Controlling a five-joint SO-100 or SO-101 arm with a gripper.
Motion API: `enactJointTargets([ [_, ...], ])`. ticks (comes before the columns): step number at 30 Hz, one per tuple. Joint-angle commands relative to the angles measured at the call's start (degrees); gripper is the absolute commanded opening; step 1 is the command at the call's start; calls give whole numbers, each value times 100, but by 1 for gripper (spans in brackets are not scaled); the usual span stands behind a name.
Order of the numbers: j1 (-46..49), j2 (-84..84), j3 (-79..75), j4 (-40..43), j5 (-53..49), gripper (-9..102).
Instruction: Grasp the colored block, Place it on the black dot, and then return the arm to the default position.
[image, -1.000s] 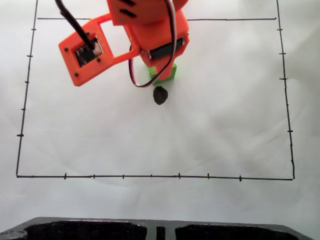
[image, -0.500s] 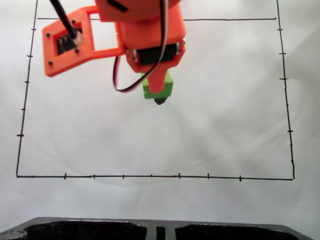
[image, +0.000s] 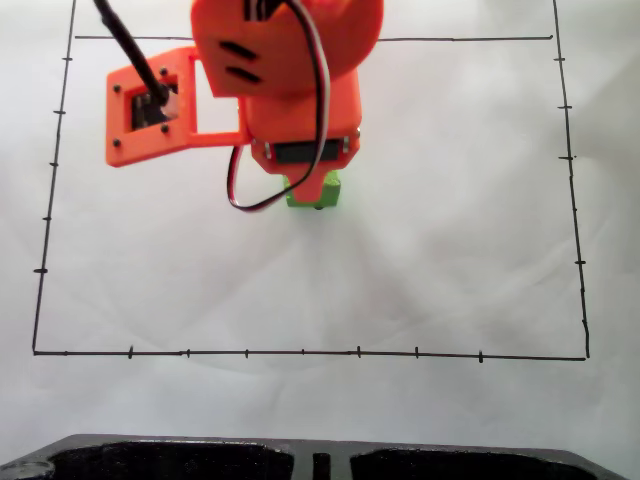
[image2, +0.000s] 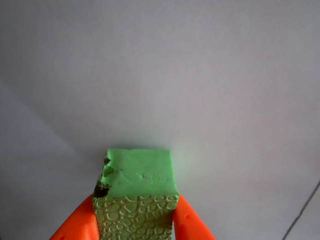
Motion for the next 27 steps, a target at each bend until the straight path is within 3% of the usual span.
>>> enactJointTargets([
  [1, -70, -18, -193, -88, 18, 14],
  [15, -35, 26, -132, -44, -167, 26],
  [21, -97, 571, -123, 501, -299, 38],
  [27, -158, 1731, -9, 1107, -756, 41],
])
